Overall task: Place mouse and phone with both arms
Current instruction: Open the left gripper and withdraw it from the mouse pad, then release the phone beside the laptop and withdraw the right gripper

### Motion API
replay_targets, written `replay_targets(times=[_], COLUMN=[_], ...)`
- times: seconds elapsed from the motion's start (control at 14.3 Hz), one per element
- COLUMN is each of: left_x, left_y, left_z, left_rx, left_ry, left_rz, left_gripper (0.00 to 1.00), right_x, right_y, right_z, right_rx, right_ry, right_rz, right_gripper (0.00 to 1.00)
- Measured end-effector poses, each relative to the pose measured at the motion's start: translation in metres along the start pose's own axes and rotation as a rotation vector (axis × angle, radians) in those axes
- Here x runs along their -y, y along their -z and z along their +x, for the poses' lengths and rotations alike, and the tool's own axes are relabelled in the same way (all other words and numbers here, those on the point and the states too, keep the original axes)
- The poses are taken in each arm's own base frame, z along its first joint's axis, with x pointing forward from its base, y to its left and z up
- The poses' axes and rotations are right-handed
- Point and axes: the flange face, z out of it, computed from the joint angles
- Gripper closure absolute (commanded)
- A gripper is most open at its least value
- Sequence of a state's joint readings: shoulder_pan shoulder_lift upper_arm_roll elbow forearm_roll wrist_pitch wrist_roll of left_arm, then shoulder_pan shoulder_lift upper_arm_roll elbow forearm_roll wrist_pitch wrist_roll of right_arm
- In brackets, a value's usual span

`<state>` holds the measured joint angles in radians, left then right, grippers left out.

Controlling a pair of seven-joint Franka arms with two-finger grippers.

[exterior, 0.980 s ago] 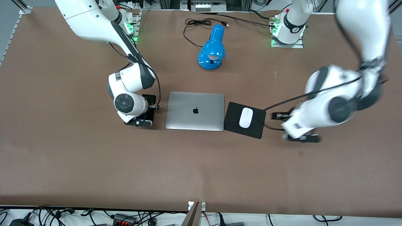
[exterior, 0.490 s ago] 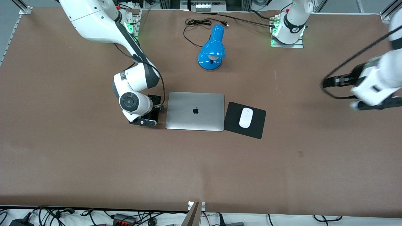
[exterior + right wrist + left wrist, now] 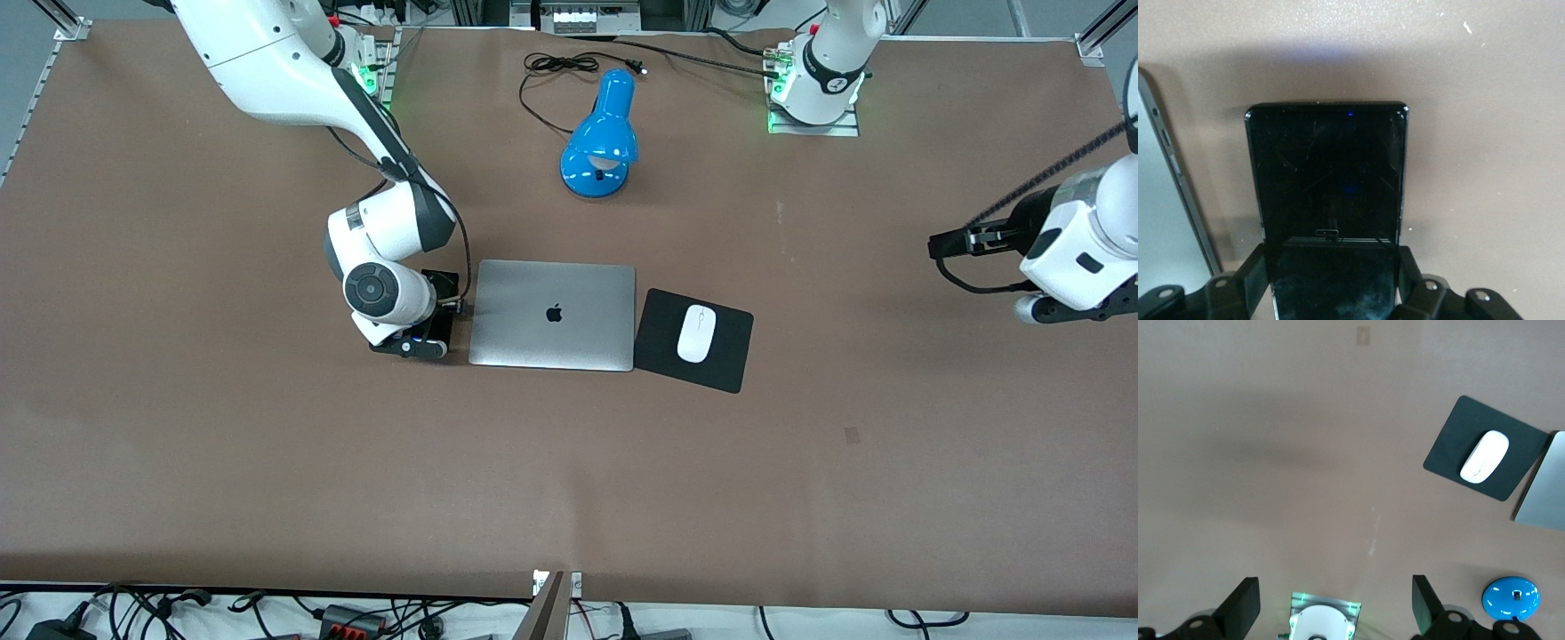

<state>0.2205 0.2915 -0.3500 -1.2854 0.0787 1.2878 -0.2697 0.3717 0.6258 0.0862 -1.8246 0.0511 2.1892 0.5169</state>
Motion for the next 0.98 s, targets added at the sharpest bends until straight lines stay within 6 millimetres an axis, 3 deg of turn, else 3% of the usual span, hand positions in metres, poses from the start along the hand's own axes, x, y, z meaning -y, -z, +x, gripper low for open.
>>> replay_targets(times=[0.07, 0.14, 0.21, 0.28, 0.49, 0.63, 0.77, 0.98], left_x=[-0.005, -0.01, -0.013, -0.015, -0.017, -0.017, -0.021, -0.027], left_y=[0.0, -0.001, -0.004, -0.006, -0.007, -0.008, -0.008, -0.006], left_z=[-0.005, -0.011, -0.018, -0.024, -0.03, -0.03, -0.03, -0.03], left_rx=[-0.029, -0.048, -0.056, -0.061, -0.071, -0.072, -0.072, -0.077], left_ry=[-0.005, -0.01, -0.013, -0.014, -0.014, -0.015, -0.021, 0.017], left_rz=[0.002, 0.008, 0.017, 0.024, 0.031, 0.029, -0.003, -0.055], left_gripper=[0.0, 0.0, 0.0, 0.0, 0.0, 0.0, 0.0, 0.0], right_x=[0.0, 0.001, 0.002, 0.002, 0.005, 0.008, 0.008, -0.002], right_y=[-0.001, -0.001, -0.002, -0.002, 0.002, 0.018, 0.051, 0.138], right_z=[0.0, 0.0, -0.001, -0.001, -0.001, 0.0, 0.0, -0.002], right_rx=[0.0, 0.001, 0.001, 0.001, -0.004, -0.029, -0.07, -0.118], right_ry=[0.001, 0.002, 0.003, 0.003, -0.036, -0.039, -0.039, -0.049], right_rz=[0.0, -0.001, -0.001, -0.001, 0.004, 0.018, 0.039, 0.06], right_gripper=[0.75, 0.59, 0.22, 0.0, 0.0, 0.0, 0.0, 0.0])
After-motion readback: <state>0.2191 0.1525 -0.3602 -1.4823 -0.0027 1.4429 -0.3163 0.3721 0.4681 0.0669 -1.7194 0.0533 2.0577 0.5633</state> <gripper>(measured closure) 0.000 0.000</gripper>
